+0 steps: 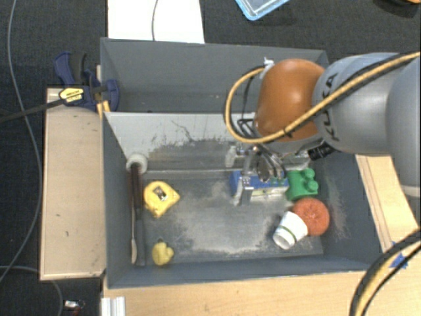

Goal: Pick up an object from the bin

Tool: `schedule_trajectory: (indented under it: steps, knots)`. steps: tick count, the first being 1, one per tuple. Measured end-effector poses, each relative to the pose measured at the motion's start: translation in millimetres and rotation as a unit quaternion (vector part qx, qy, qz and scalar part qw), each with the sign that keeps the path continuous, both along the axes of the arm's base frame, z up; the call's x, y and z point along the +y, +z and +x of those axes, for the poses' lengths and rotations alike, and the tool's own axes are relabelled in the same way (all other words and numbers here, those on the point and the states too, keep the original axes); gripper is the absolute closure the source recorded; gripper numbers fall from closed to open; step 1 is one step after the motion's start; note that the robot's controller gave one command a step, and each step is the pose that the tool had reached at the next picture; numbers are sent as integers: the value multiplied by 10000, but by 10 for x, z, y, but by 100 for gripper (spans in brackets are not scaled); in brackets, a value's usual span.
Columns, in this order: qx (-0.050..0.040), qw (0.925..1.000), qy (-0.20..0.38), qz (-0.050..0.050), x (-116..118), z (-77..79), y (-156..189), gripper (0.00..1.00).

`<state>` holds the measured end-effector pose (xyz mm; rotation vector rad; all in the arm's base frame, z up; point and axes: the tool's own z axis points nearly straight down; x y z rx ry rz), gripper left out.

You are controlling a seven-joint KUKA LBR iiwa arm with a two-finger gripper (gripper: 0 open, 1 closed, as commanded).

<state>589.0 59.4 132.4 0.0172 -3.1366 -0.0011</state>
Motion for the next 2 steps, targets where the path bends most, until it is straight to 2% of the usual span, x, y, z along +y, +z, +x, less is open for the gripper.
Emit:
schedule_trajectory:
  steps: [1,2]
  knots:
    - [-39,10000,-6,1,-3,19,46,0]
    - [-78,9980,623,9,-210,27,-295,0]
